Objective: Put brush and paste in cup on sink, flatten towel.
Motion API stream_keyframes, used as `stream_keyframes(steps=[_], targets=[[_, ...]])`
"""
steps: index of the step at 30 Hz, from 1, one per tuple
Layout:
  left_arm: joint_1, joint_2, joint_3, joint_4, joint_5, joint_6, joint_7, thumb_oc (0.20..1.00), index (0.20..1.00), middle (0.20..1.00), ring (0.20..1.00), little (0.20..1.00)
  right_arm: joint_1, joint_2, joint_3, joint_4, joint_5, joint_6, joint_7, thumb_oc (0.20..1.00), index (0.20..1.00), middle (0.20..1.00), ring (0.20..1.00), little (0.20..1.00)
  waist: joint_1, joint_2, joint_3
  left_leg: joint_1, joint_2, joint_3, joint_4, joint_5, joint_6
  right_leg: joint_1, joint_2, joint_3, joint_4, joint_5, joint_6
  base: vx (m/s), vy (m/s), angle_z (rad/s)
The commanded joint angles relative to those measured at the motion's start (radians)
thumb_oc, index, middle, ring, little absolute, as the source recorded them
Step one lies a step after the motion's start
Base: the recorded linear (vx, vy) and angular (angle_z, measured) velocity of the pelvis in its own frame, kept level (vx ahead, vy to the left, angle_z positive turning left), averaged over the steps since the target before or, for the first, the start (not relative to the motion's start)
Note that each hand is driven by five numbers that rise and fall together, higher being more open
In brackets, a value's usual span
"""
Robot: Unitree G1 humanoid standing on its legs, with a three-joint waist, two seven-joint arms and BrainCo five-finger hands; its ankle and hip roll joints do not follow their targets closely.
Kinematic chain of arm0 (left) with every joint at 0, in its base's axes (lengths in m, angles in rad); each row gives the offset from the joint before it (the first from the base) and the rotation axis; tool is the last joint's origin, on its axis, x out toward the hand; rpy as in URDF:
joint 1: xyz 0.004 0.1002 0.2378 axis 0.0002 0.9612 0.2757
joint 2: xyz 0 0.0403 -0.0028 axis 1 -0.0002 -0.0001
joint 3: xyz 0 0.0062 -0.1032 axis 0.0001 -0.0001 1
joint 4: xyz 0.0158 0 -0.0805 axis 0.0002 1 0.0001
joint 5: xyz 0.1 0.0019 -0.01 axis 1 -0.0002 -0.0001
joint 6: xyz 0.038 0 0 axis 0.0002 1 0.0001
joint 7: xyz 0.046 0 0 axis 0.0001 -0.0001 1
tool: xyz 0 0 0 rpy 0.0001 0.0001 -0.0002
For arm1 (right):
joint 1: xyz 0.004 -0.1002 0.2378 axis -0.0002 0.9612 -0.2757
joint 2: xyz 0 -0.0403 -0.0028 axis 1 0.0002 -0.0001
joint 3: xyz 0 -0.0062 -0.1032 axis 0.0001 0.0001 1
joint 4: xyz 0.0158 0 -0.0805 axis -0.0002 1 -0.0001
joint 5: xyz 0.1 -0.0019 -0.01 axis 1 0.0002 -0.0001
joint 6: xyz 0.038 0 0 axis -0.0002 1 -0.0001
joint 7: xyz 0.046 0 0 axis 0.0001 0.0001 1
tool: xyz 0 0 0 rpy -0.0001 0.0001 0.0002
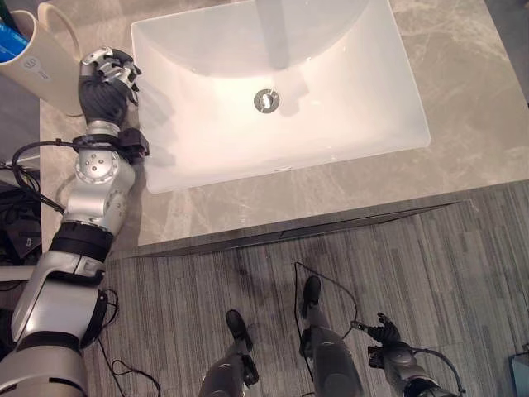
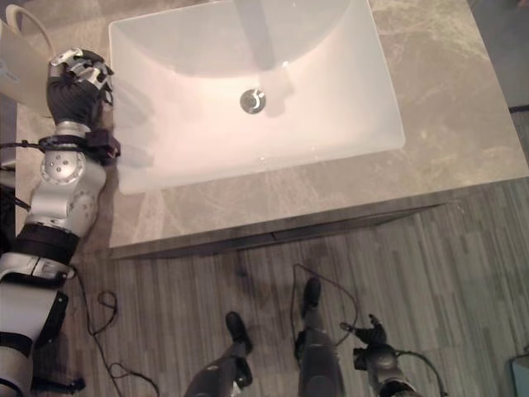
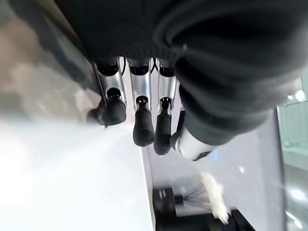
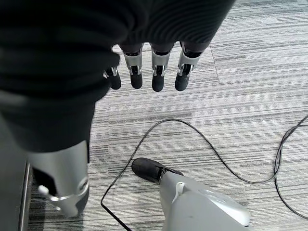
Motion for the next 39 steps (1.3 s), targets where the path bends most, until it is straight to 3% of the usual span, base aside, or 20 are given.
stream_keyframes(steps=[1, 5, 7, 11, 14, 18, 19, 24, 26, 28, 31, 34, 35, 36, 37, 39], targets=[[0.084, 0.007, 0.082, -0.109, 0.017, -0.068, -0.051, 0.2, 0.2, 0.2, 0.2, 0.2, 0.032, 0.0, -0.035, 0.028, 0.01, 0.017, -0.002, 1.0, 1.0, 1.0, 1.0, 1.0, 0.017, -0.023, -0.018, 0.012, 0.033, -0.094, 0.001, 0.074, -0.039, 0.146, -0.137, -0.002, 0.03, -0.005, 0.149, 0.06, 0.086, -0.08], [0.333, -0.037, 0.167, -0.305, 0.024, -0.06, -0.133, 0.2, 0.2, 0.2, 0.2, 0.2, 0.069, 0.006, -0.071, 0.019, -0.003, 0.022, 0.02, 1.0, 1.0, 1.0, 1.0, 1.0, 0.041, -0.044, -0.038, 0.107, 0.028, -0.081, 0.001, 0.034, -0.017, 0.2, -0.145, 0.003, 0.09, -0.045, 0.147, 0.07, 0.089, 0.03], [0.379, -0.056, 0.185, -0.326, 0.024, -0.056, -0.14, 0.2, 0.2, 0.2, 0.2, 0.2, 0.073, 0.008, -0.08, 0.02, -0.005, 0.022, 0.024, 1.0, 1.0, 1.0, 1.0, 1.0, 0.046, -0.048, -0.044, 0.129, 0.022, -0.081, 0.001, 0.026, -0.01, 0.212, -0.149, 0.003, 0.108, -0.047, 0.15, 0.08, 0.081, 0.04], [0.553, -0.058, 0.268, -0.444, 0.108, -0.037, -0.16, 0.2, 0.2, 0.2, 0.2, 0.2, 0.108, -0.001, -0.122, 0.013, -0.023, 0.026, 0.037, 1.0, 1.0, 1.0, 1.0, 1.0, 0.076, -0.075, -0.077, 0.223, -0.011, -0.078, 0.001, -0.022, 0.025, 0.284, -0.175, -0.003, 0.157, -0.041, 0.164, 0.1, 0.146, 0.01], [0.633, -0.029, 0.33, -0.469, 0.147, -0.032, -0.168, 0.2, 0.2, 0.2, 0.2, 0.2, 0.108, -0.018, -0.217, 0.049, 0.045, 0.026, 0.029, 1.0, 1.0, 1.0, 1.0, 1.0, 0.084, -0.072, -0.09, 0.257, -0.04, -0.079, 0.008, -0.055, 0.055, 0.272, -0.202, 0.022, 0.245, -0.012, 0.173, 0.06, 0.194, 0.06], [0.655, -0.005, 0.358, -0.456, 0.186, -0.02, -0.172, 0.2, 0.2, 0.2, 0.2, 0.2, 0.138, -0.035, -0.253, 0.073, 0.052, 0.034, 0.045, 1.0, 1.0, 1.0, 1.0, 1.0, 0.083, -0.058, -0.106, 0.273, -0.067, -0.092, 0.014, -0.072, 0.078, 0.245, -0.228, 0.057, 0.321, 0.047, 0.173, 0.06, 0.2, 0.13], [0.645, -0.001, 0.359, -0.433, 0.196, -0.013, -0.166, 0.2, 0.2, 0.2, 0.2, 0.2, 0.154, -0.031, -0.259, 0.076, 0.054, 0.035, 0.052, 1.0, 1.0, 1.0, 1.0, 1.0, 0.082, -0.058, -0.116, 0.286, -0.089, -0.097, 0.015, -0.089, 0.088, 0.254, -0.242, 0.041, 0.315, 0.065, 0.173, 0.06, 0.099, 0.1], [0.602, 0.016, 0.355, -0.354, 0.221, 0.006, -0.149, 0.2, 0.2, 0.2, 0.2, 0.2, 0.176, -0.016, -0.233, 0.093, 0.018, 0.048, 0.073, 1.0, 1.0, 1.0, 1.0, 1.0, 0.076, -0.058, -0.125, 0.295, -0.107, -0.089, 0.012, -0.103, 0.098, 0.261, -0.253, 0.011, 0.298, 0.098, 0.173, 0.05, 0.099, -0.02], [0.571, 0.018, 0.352, -0.312, 0.228, 0.01, -0.124, 0.2, 0.2, 0.2, 0.2, 0.2, 0.174, -0.012, -0.201, 0.099, -0.012, 0.053, 0.082, 1.0, 1.0, 1.0, 1.0, 1.0, 0.077, -0.05, -0.118, 0.299, -0.107, -0.076, 0.009, -0.109, 0.109, 0.217, -0.261, 0.01, 0.366, 0.096, 0.173, 0.01, 0.129, -0.25], [0.518, 0.035, 0.332, -0.249, 0.246, 0.015, -0.104, 0.2, 0.2, 0.2, 0.2, 0.2, 0.183, -0.016, -0.17, 0.09, -0.022, 0.049, 0.088, 1.0, 1.0, 1.0, 1.0, 1.0, 0.054, -0.034, -0.093, 0.314, -0.092, -0.08, 0.001, -0.115, 0.114, 0.118, -0.217, 0.093, 0.494, 0.062, 0.173, 0.04, 0.124, -0.36], [0.465, 0.045, 0.314, -0.204, 0.254, 0.008, -0.075, 0.2, 0.2, 0.2, 0.2, 0.2, 0.192, -0.008, -0.156, 0.075, -0.007, 0.041, 0.09, 1.0, 1.0, 1.0, 1.0, 1.0, 0.03, -0.04, -0.078, 0.327, -0.082, -0.084, 0.001, -0.139, 0.087, 0.065, -0.203, 0.136, 0.341, 0.032, 0.173, 0.13, -0.076, -0.16], [0.472, 0.039, 0.328, -0.202, 0.251, 0.004, -0.062, 0.2, 0.2, 0.2, 0.2, 0.2, 0.206, -0.006, -0.161, 0.097, -0.015, 0.049, 0.084, 1.0, 1.0, 1.0, 1.0, 1.0, 0.034, -0.065, -0.071, 0.336, -0.065, -0.072, 0.001, -0.133, 0.058, 0.073, -0.178, 0.019, 0.176, 0.07, 0.173, 0.13, -0.189, 0.0], [0.473, 0.039, 0.328, -0.203, 0.251, 0.004, -0.062, 0.2, 0.2, 0.2, 0.2, 0.2, 0.206, -0.006, -0.16, 0.097, -0.015, 0.049, 0.084, 1.0, 1.0, 1.0, 1.0, 1.0, 0.032, -0.064, -0.071, 0.336, -0.064, -0.074, 0.001, -0.133, 0.058, 0.076, -0.178, 0.016, 0.174, 0.071, 0.173, 0.18, -0.241, -0.15], [0.472, 0.023, 0.3, -0.191, 0.254, 0.007, -0.07, 0.2, 0.2, 0.2, 0.2, 0.2, 0.242, -0.004, -0.16, 0.119, -0.015, 0.054, 0.087, 1.0, 1.0, 1.0, 1.0, 1.0, 0.007, -0.07, -0.1, 0.354, -0.06, -0.096, 0.001, -0.137, 0.056, 0.105, -0.116, 0.08, 0.167, -0.005, 0.154, 0.43, -0.462, 0.16], [0.551, -0.028, 0.324, -0.234, 0.232, 0.006, -0.103, 0.2, 0.2, 0.2, 0.2, 0.2, 0.246, -0.033, -0.17, 0.108, -0.006, 0.046, 0.087, 1.0, 1.0, 1.0, 1.0, 1.0, 0.005, -0.054, -0.124, 0.339, -0.012, -0.125, 0.103, -0.161, 0.03, 0.137, -0.057, 0.064, 0.197, -0.095, 0.107, 0.47, -0.528, 0.44], [0.606, -0.052, 0.348, -0.266, 0.226, 0.004, -0.111, 0.2, 0.2, 0.2, 0.2, 0.2, 0.234, -0.056, -0.178, 0.087, 0.004, 0.03, 0.08, 1.0, 1.0, 1.0, 1.0, 1.0, 0.009, -0.048, -0.12, 0.278, 0.022, -0.132, 0.247, -0.114, -0.007, 0.178, -0.027, 0.042, 0.179, -0.12, 0.079, 0.23, -0.346, 0.6]])
